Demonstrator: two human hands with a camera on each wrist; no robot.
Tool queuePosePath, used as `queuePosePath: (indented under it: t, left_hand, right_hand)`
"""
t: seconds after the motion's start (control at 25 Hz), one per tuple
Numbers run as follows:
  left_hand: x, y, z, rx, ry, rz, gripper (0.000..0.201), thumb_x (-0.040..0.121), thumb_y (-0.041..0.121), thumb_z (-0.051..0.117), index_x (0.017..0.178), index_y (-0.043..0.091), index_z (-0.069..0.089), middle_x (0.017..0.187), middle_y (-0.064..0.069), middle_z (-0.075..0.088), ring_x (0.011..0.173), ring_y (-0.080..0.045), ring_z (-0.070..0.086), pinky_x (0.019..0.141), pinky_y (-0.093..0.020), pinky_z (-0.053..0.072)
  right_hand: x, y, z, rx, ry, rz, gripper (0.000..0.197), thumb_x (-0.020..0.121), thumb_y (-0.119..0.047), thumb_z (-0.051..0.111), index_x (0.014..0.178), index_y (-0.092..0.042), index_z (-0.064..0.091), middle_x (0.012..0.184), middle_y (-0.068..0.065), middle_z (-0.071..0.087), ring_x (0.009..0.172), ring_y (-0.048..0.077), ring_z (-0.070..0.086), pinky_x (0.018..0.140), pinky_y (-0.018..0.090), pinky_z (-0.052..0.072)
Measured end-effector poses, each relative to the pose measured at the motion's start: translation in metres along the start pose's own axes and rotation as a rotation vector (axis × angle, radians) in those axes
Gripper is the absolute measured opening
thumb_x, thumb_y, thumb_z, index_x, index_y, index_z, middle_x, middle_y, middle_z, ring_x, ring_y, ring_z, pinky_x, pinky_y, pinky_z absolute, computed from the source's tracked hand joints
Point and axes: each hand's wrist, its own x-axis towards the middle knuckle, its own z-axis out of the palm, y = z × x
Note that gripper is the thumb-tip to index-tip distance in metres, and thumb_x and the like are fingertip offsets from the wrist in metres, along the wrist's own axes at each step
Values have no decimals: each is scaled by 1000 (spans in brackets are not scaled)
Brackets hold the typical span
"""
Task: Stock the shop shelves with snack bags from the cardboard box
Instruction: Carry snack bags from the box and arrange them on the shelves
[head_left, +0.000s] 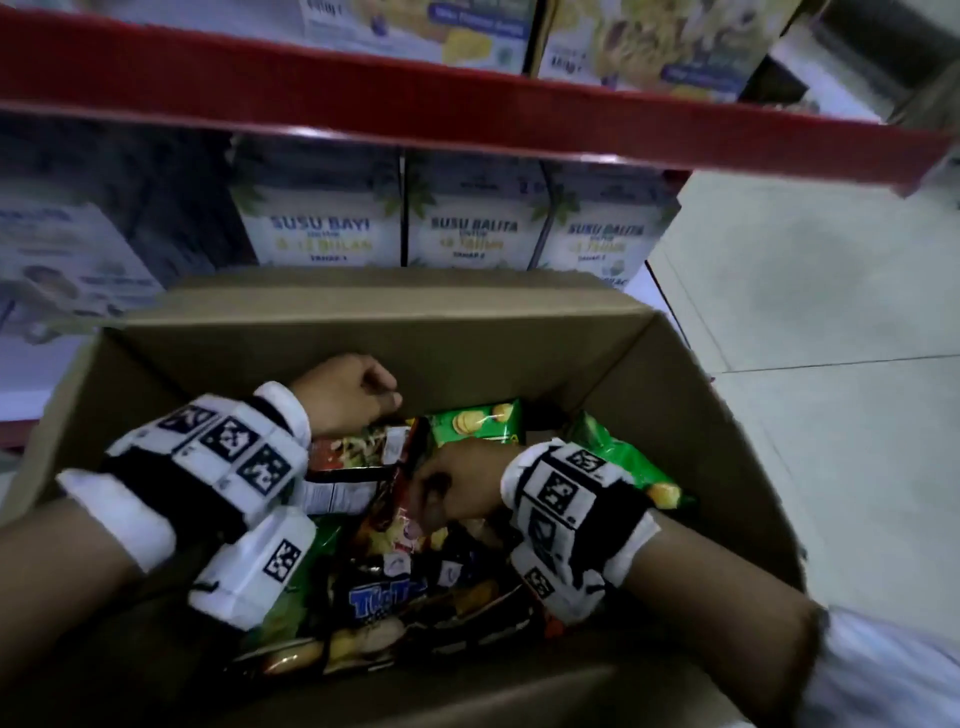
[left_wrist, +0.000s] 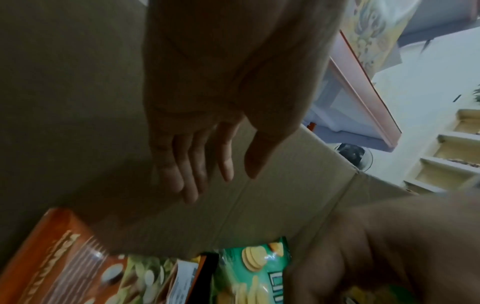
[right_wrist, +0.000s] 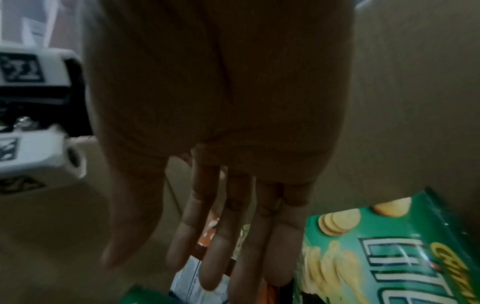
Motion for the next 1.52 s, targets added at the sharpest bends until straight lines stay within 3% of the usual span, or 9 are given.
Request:
queuePosePath:
  t: [0.2, 0.28, 0.4, 0.52, 0.72, 1.0, 1.24, 1.44, 1.52]
  left_hand:
    - [8, 0, -6, 107, 16, 34, 22, 91, 26, 60, 106, 11, 68, 97, -6, 63, 88, -17, 54, 80, -23, 40]
    - [-4, 3, -11, 71, 23, 15, 24, 90, 25, 62, 109, 10, 65, 91, -6, 61, 85, -18, 54, 73, -24, 41]
    - [-18, 9, -17, 7, 8, -32, 26, 92, 26, 59, 113, 10, 60, 100, -10, 62, 86, -19, 56, 62, -25, 42]
    - [-29, 17, -20, -24, -25, -53, 24, 94, 28, 55, 113, 13, 58, 105, -9, 61, 85, -16, 57, 60, -23, 43]
    - [-51, 26, -28, -120, -93, -55, 36, 96, 42, 43, 116, 13, 54, 107, -9, 62, 88, -19, 61, 73, -30, 49]
    - [-77, 40, -32, -174, -127, 100, 57, 90, 55, 37, 132, 18, 47, 131, -5, 52, 105, -21, 60, 83, -35, 52]
    - [-86, 59, -37, -694, -82, 288, 10, 84, 16, 64, 90, 8, 64, 102, -4, 67, 68, -19, 72, 59, -35, 61]
    - [-87, 62, -36, -651, 6, 339, 12, 92, 14, 57, 91, 4, 62, 98, -15, 67, 56, -17, 70, 52, -25, 58]
    - [-88, 65, -38, -746, 22, 302, 15, 93, 12, 55, 103, 1, 61, 102, -17, 64, 54, -18, 70, 50, -24, 57]
  right_hand:
    - [4, -7, 9, -60, -217, 78, 45, 85, -42, 66, 118, -10, 62, 93, -9, 59, 83, 10, 52, 63, 17, 42]
    - [-3, -11, 12, -103, -275, 82, 46, 89, -33, 65, 127, -11, 55, 111, -4, 55, 97, 15, 51, 69, 16, 42]
    - [1, -9, 31, -137, -301, 44, 43, 97, 3, 43, 138, 12, 35, 138, 21, 43, 117, 36, 46, 52, -2, 33]
    - [2, -11, 46, -275, -312, 8, 42, 99, 0, 41, 139, 10, 35, 146, 22, 38, 133, 32, 36, 65, -1, 36]
    - [-28, -7, 24, -247, 75, 52, 36, 93, -18, 56, 128, -10, 58, 129, 10, 59, 113, 27, 55, 77, 19, 42]
    - [-94, 19, -50, 895, 761, -69, 21, 92, -8, 49, 83, -18, 66, 78, 4, 62, 71, 22, 54, 67, 31, 45]
    - [-120, 15, -63, 1151, 739, -348, 21, 84, -12, 63, 105, -8, 63, 90, 9, 68, 75, 24, 68, 61, 30, 58]
    - [-123, 7, -65, 991, 767, -343, 32, 76, -11, 71, 107, -14, 62, 93, 14, 70, 74, 21, 70, 54, 29, 58]
    - [-123, 10, -67, 899, 811, -400, 55, 70, -26, 76, 121, -32, 56, 116, 19, 61, 99, 27, 63, 69, 35, 59]
